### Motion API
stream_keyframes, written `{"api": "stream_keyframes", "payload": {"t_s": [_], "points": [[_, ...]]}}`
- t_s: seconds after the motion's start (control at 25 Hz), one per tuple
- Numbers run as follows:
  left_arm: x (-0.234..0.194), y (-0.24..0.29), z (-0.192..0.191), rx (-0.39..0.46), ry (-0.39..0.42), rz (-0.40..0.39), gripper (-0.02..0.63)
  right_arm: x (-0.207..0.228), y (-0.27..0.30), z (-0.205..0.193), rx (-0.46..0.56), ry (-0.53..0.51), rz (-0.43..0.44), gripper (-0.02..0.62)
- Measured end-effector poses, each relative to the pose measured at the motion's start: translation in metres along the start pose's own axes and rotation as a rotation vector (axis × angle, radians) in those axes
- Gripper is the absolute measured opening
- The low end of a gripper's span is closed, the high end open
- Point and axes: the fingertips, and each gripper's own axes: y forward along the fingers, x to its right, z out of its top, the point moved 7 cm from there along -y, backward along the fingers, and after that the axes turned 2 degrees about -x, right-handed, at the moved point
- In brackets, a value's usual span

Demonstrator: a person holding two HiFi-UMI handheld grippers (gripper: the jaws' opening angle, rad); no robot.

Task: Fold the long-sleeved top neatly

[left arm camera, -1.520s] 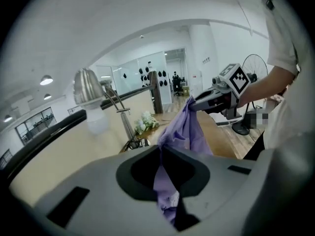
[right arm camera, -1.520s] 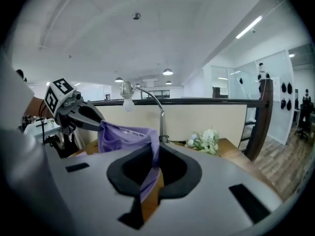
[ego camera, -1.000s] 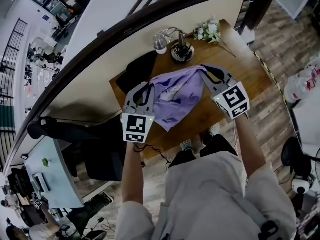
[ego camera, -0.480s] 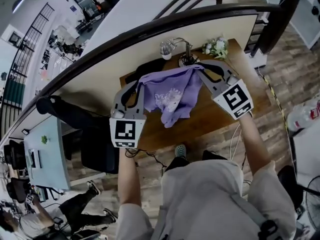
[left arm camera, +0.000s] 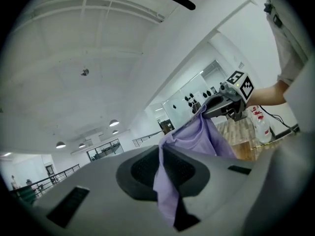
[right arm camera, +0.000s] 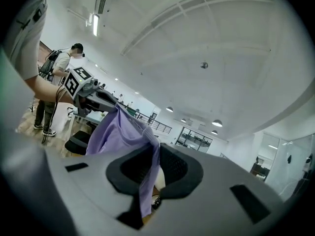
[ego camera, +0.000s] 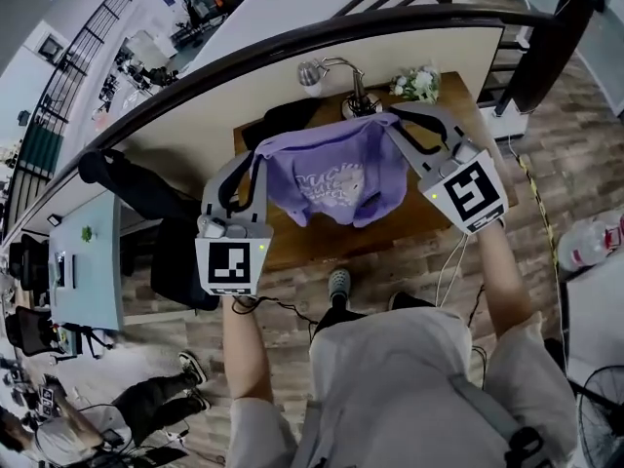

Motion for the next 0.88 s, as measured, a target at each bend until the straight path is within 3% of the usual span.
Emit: {"api": "stream_keyframes", "payload": {"t_s": [0.52,0.72,0.88], "points": [[0.042,-0.069,0.062,0.009,-0.018,0.075,0.043,-0.012,-0.088,0.043,0.051,-0.068,0.04,0.041],[0.073,-0.085,0.05,-0.029,0.013,0.049,0.043,-0.028,-0.114,0.03,-0.043,-0.099,-0.001,0.04],[0.068,-0.056,0.012,-0.155,-0.01,0.015,0.043,-0.022,-0.078,-0.004,-0.139,-0.09,-0.01,0.038]]}}
